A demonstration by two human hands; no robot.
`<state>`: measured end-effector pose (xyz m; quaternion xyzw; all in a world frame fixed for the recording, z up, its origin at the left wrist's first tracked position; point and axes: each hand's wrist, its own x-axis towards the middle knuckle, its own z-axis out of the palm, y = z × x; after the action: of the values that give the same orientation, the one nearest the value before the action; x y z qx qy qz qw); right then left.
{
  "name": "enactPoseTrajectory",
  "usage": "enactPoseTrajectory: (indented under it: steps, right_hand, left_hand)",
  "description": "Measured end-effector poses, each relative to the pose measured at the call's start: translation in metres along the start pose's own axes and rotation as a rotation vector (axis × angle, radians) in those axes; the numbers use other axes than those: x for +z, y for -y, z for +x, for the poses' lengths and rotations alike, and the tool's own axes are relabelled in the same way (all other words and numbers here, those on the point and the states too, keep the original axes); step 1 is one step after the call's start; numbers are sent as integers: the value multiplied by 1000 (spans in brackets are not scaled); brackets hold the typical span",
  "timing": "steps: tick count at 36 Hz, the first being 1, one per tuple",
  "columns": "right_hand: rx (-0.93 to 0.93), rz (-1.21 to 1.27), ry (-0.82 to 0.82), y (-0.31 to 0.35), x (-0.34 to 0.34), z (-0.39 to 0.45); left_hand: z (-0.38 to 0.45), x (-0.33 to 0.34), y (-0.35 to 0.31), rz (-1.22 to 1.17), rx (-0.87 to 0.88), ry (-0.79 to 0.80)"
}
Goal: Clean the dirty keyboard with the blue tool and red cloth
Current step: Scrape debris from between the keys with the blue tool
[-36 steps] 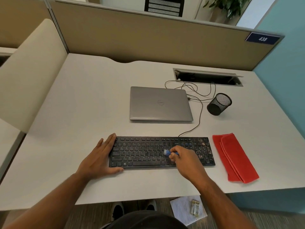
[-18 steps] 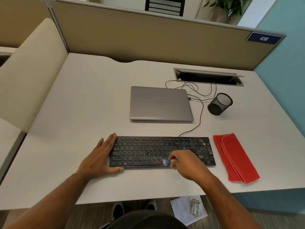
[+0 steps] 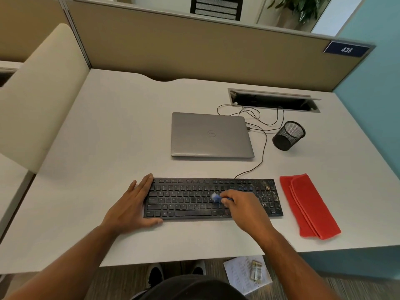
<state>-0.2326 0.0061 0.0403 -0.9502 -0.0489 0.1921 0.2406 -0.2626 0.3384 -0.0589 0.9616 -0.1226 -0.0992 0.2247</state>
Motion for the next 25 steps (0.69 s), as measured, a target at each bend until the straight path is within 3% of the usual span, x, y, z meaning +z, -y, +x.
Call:
enactPoseTrajectory:
  steps: [9, 14, 19, 25]
  right_hand:
    - [-117, -348, 264, 7, -4, -3]
    - [-156, -275, 50, -6, 0, -1]
    - [-37, -376, 303, 9, 5, 5]
    - [-65, -277, 160, 2, 3, 2]
  left_hand:
    - [0, 3, 3, 1, -5, -1]
    - [1, 5, 5, -2, -37, 12]
    - [2, 5, 5, -3, -29, 13]
    - [3, 8, 11, 13, -3, 9]
